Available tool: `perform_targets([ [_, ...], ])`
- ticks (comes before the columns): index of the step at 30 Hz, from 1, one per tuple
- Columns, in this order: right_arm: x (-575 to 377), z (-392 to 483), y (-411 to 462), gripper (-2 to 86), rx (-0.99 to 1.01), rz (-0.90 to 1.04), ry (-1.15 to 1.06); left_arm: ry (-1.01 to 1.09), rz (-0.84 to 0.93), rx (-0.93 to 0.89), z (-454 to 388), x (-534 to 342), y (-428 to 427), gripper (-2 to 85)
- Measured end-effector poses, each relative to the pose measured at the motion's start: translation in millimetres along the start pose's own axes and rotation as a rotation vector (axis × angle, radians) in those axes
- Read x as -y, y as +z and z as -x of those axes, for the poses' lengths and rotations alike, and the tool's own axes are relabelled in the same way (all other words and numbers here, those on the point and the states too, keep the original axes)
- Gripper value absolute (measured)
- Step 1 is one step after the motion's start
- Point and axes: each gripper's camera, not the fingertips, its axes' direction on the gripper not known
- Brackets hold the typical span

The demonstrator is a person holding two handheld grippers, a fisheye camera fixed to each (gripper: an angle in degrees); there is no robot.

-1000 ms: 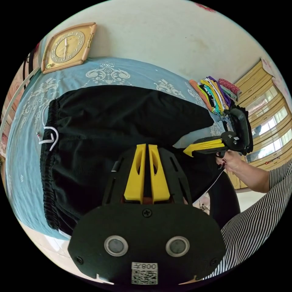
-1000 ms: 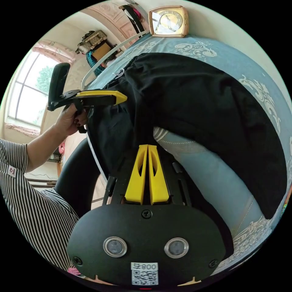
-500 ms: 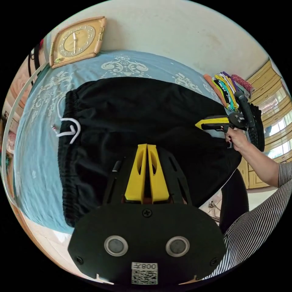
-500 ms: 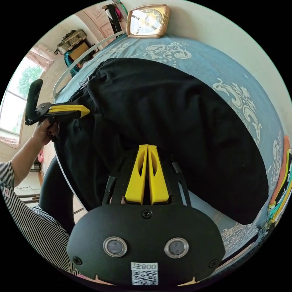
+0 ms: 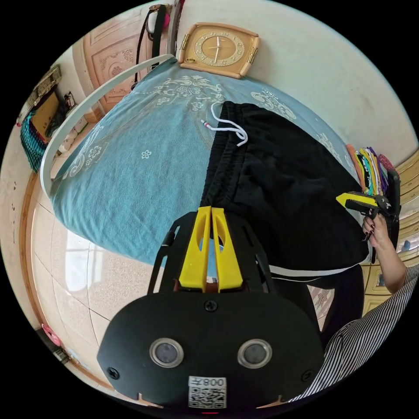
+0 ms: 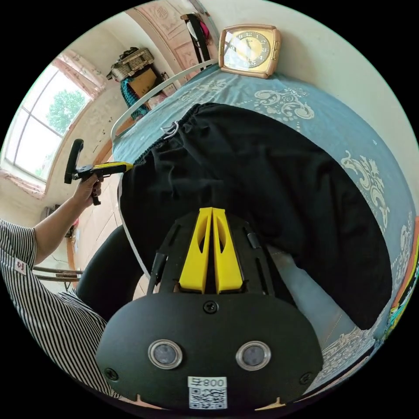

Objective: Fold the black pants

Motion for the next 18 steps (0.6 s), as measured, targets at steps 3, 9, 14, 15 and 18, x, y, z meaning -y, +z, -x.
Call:
perform_targets([
  [3, 5.9, 31.7, 37.5, 0.0, 0.059, 0.117, -0.126, 0.016, 0.004, 0.014, -0.9, -7.4, -7.8, 2.0],
  [9, -9.9, 64.8, 75.5, 0.2, 0.06, 0.186, -0.179, 0.094, 0.015, 0.116, -7.3, -29.3, -22.4, -0.1],
  [14, -27.6, 65.9, 82.6, 0.2, 0.107, 0.165, -0.16, 0.049, -0.001, 0.101, -6.4, -43.2, -32.2, -0.5],
  [15, -29.3, 64.0, 83.3, 0.2, 0.138, 0.171, -0.15, 0.048, -0.001, 0.101, -7.2, -43.7, -33.1, -0.5],
  [18, -36.0, 63.7, 85.6, 0.1, 0.193, 0.186, -0.158, 0.061, 0.023, 0.118, -12.2, -46.9, -33.0, -0.6],
])
